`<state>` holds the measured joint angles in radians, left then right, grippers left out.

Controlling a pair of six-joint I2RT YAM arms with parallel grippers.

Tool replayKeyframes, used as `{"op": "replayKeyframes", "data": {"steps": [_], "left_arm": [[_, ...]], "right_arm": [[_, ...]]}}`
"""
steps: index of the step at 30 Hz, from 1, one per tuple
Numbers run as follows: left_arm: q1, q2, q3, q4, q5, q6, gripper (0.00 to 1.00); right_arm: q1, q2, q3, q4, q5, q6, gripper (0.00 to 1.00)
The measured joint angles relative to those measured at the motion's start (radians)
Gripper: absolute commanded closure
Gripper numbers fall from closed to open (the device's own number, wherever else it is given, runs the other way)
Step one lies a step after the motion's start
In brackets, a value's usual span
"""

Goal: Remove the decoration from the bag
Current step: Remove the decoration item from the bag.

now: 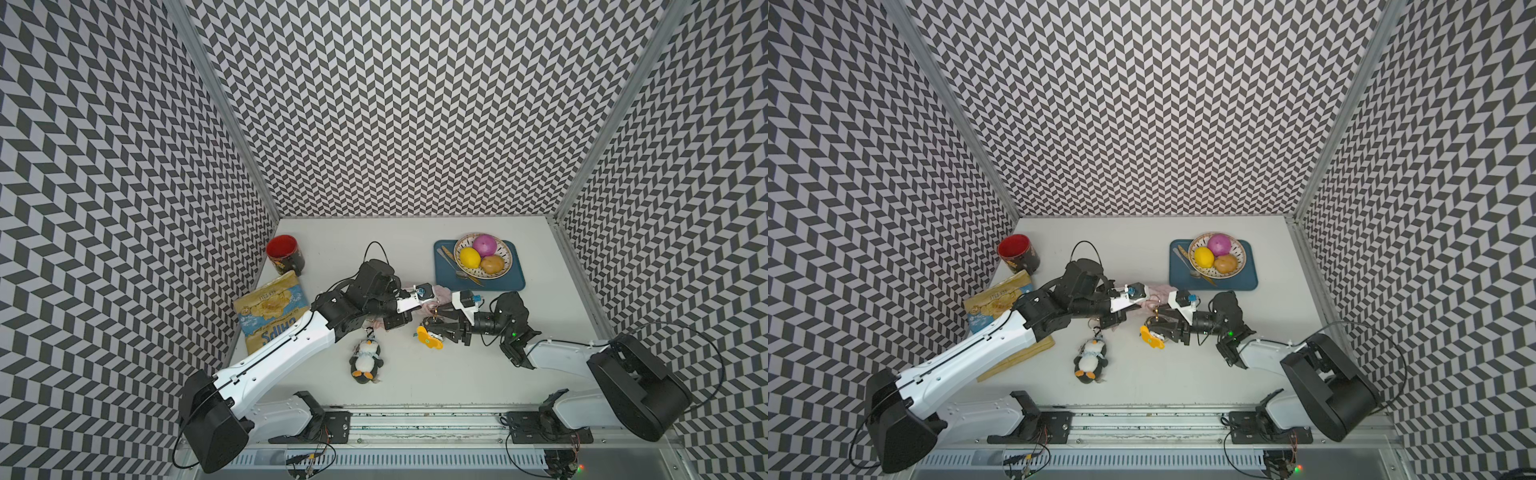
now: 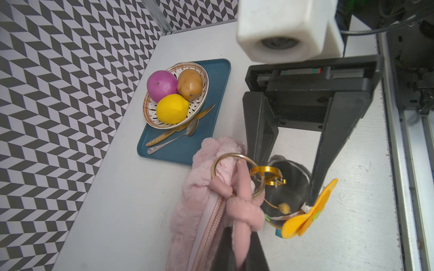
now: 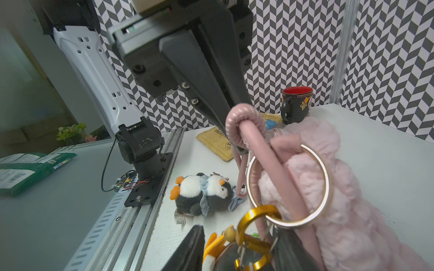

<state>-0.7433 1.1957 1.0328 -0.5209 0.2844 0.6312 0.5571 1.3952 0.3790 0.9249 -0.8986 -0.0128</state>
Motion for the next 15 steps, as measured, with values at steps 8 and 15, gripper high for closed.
{"op": "replayKeyframes", "data": {"steps": [8, 15], "left_arm": [[0.0, -0.006, -0.004, 0.005, 0.0, 0.004, 1.0], [0.0, -0.006, -0.004, 0.011, -0.002, 0.004, 1.0]], "right_arm": [[-0.004, -0.01, -0.017, 0.024, -0.016, 0.025, 0.59], [-0.005, -0.01, -0.022, 0.062, -0.019, 0.068, 0.6]]}}
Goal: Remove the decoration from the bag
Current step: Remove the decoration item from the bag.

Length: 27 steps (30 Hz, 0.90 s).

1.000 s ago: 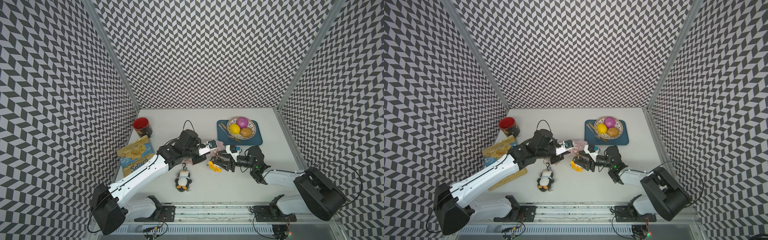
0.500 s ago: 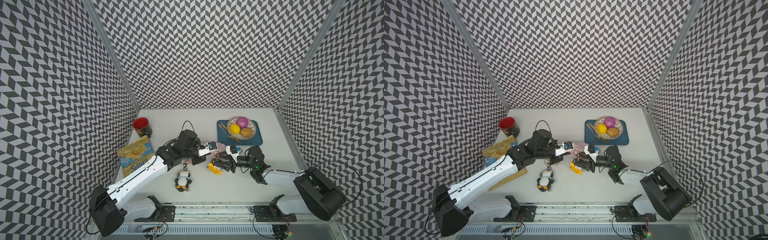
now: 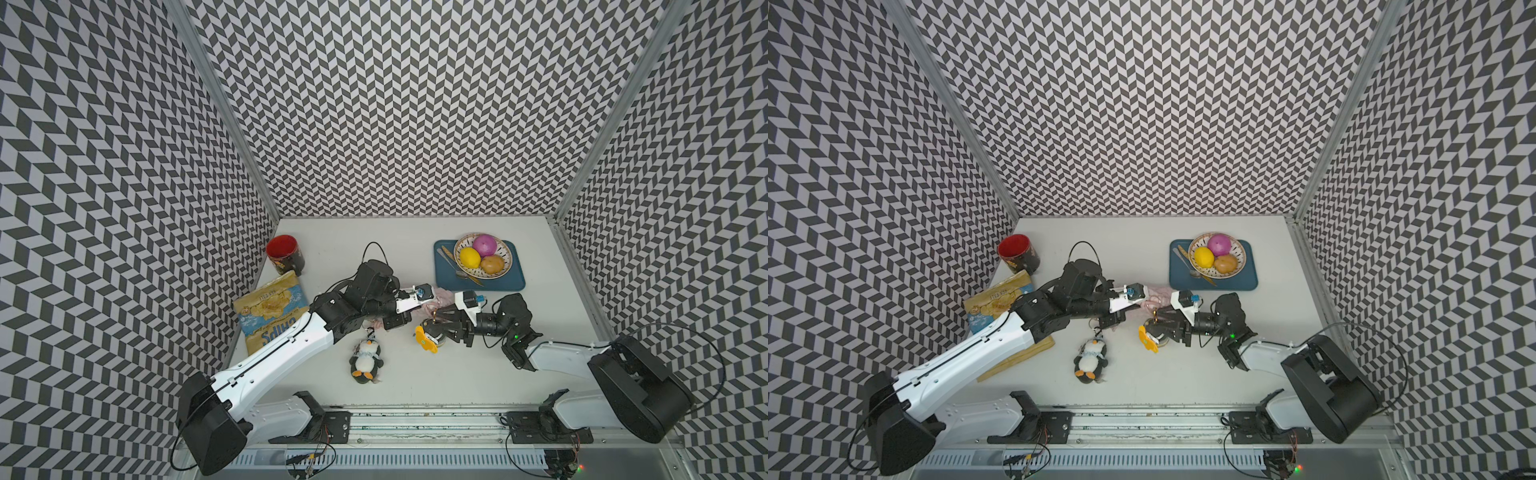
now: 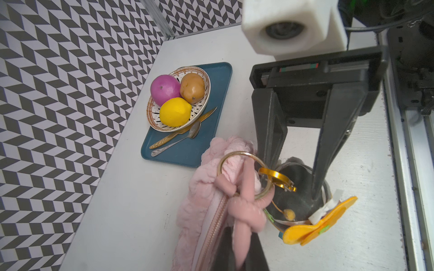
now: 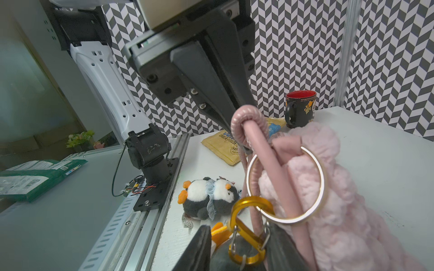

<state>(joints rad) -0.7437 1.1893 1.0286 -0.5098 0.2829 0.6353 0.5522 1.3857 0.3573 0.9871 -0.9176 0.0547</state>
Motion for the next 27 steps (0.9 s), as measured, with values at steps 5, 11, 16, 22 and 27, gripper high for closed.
{"op": "replayKeyframes", "data": {"steps": [5, 11, 16, 22, 27], "left_arm": [[0.0, 0.0, 0.0, 0.0, 0.0, 0.0, 1.0], [0.0, 0.0, 0.0, 0.001, -0.005, -0.005, 1.0], [0.0, 0.003, 0.0, 0.008, -0.014, -0.017, 1.0], [0.0, 0.006, 0.0, 0.013, -0.02, -0.027, 1.0], [0.0, 0.007, 0.0, 0.017, -0.025, -0.033, 1.0]], "right_arm": [[-0.001, 0.0, 0.0, 0.009, 0.003, 0.021, 0.64], [-0.001, 0.001, 0.0, 0.014, 0.016, 0.048, 0.66], [-0.001, 0.008, 0.0, 0.045, 0.034, 0.085, 0.66], [-0.001, 0.022, 0.0, 0.065, 0.042, 0.116, 0.68], [-0.001, 0.023, 0.0, 0.068, 0.054, 0.131, 0.7]]}}
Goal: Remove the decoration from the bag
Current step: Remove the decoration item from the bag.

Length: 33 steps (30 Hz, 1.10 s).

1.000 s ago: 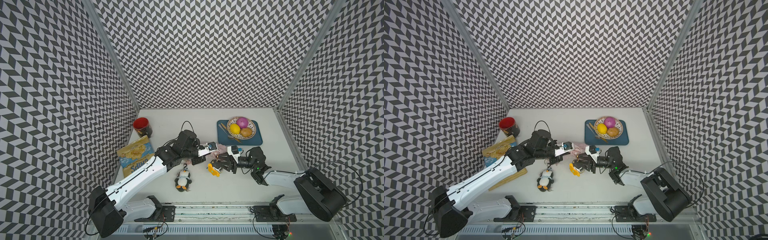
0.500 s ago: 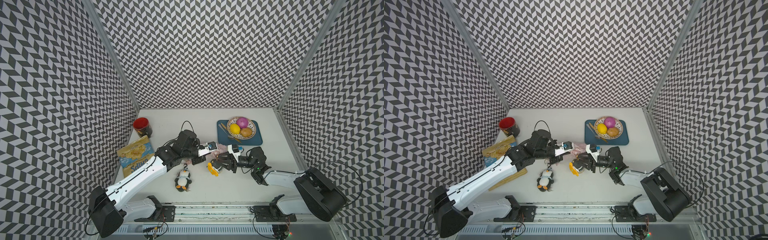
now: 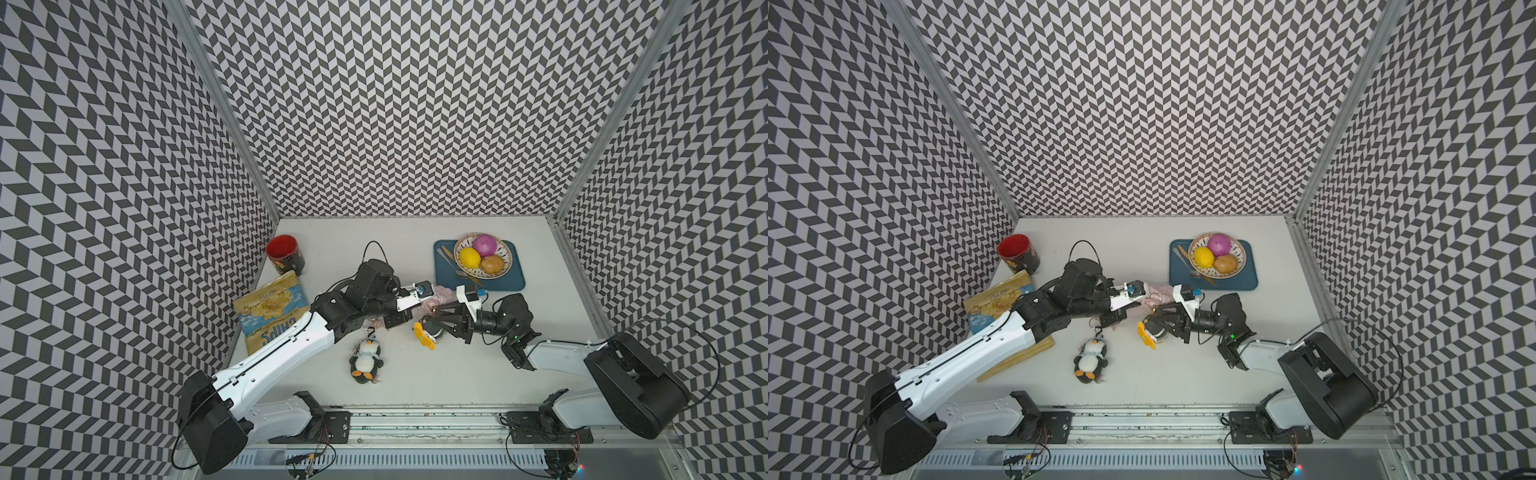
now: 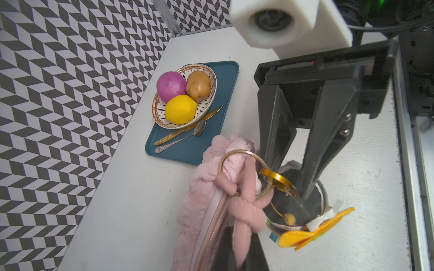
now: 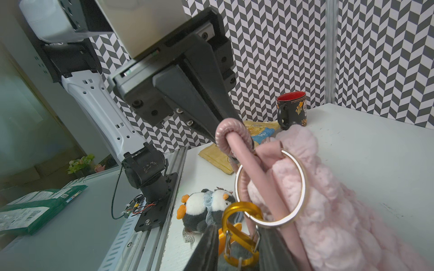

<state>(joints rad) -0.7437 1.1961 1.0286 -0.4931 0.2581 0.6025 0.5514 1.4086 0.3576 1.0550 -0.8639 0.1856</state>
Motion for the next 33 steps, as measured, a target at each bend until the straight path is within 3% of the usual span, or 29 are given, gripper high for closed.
{"op": "replayKeyframes", "data": {"steps": [23, 33], "left_arm": [[-0.009, 0.0, -0.003, 0.021, -0.037, -0.053, 1.0], [-0.014, 0.0, -0.003, 0.021, -0.044, -0.077, 1.0]], "right_arm": [[0.0, 0.01, 0.0, 0.051, 0.023, 0.053, 0.71], [0.0, 0.013, 0.0, 0.052, 0.037, 0.07, 0.78]]}}
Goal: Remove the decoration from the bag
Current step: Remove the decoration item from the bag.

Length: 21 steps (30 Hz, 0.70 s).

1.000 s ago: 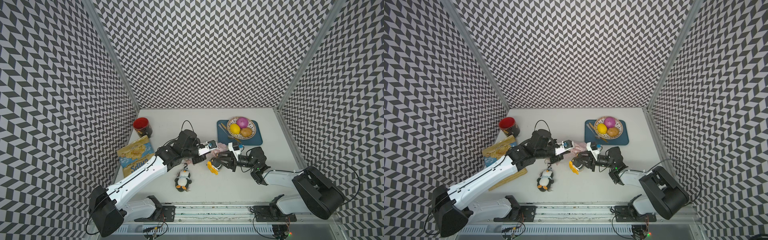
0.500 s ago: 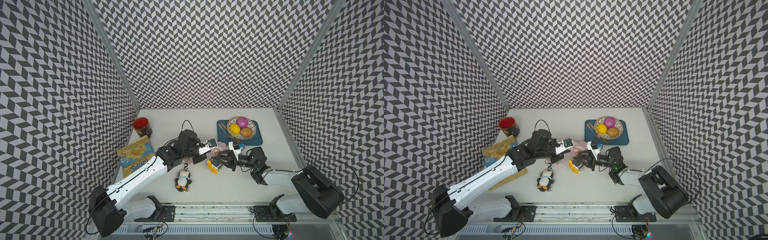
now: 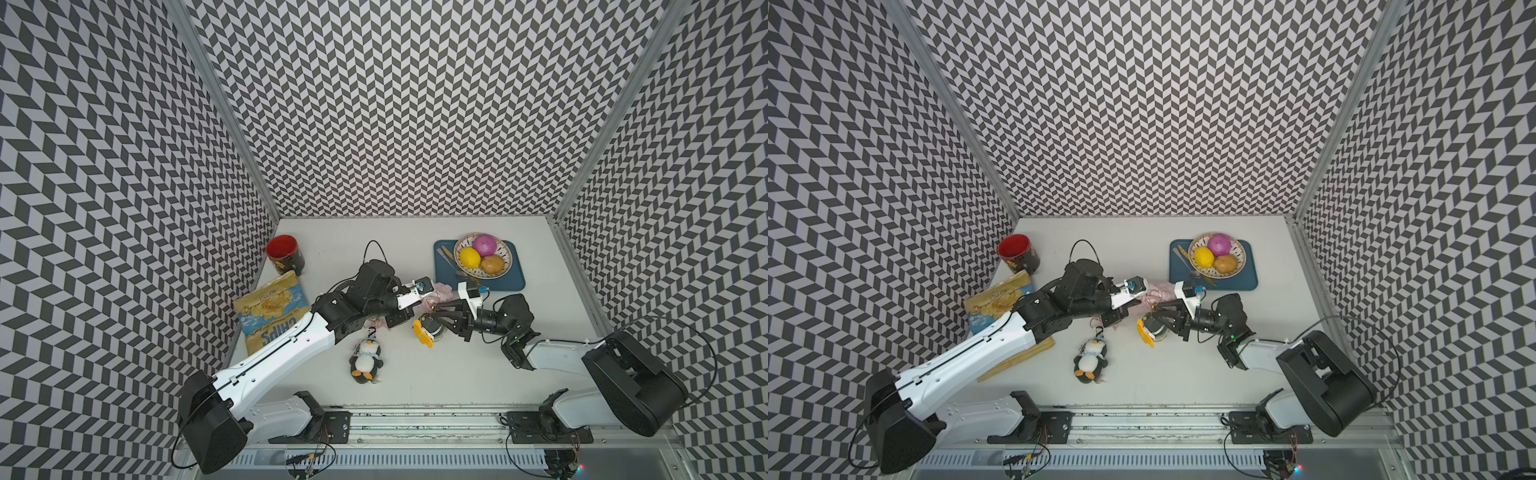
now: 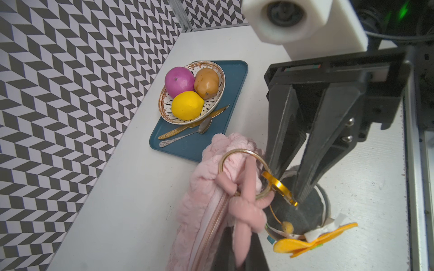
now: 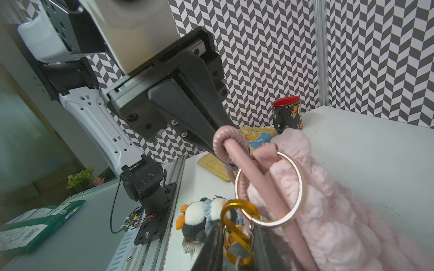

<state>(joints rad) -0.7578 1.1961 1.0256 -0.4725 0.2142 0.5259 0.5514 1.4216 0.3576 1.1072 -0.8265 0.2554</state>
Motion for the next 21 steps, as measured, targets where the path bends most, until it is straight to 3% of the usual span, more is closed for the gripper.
{"op": "replayKeyframes", "data": {"steps": [7, 13, 21], "left_arm": [[-0.008, 0.005, 0.0, 0.0, -0.016, -0.03, 1.0], [-0.018, 0.008, 0.0, 0.0, -0.057, -0.097, 1.0], [-0.062, 0.021, 0.0, 0.002, -0.127, -0.165, 1.0]], "right_arm": [[0.0, 0.0, 0.0, 0.0, 0.019, 0.0, 0.79], [0.0, 0.0, 0.0, 0.0, 0.035, -0.001, 0.68], [0.004, 0.0, 0.0, -0.003, 0.048, 0.0, 0.66]]}}
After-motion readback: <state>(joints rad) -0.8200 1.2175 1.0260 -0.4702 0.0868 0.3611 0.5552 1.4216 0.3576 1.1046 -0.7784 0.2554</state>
